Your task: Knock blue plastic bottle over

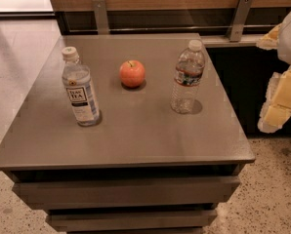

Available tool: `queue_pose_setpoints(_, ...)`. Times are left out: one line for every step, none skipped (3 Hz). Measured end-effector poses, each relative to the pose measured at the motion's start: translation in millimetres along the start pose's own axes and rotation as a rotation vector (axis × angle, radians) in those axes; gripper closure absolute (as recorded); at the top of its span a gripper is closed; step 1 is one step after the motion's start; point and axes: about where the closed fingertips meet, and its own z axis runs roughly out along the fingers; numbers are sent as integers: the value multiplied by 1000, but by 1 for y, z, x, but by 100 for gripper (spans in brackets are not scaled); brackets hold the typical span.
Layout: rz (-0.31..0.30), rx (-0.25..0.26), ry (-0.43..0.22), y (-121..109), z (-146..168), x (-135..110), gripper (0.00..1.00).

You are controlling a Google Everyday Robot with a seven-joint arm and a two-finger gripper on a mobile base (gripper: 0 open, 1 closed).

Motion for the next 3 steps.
queue_pose_setpoints(0,0,0,0,0,0,0)
queue_pose_setpoints(-23,8,-8,0,-1,-12,0)
queue_pose_setpoints(-82,12,-43,-1,-1,-43,0)
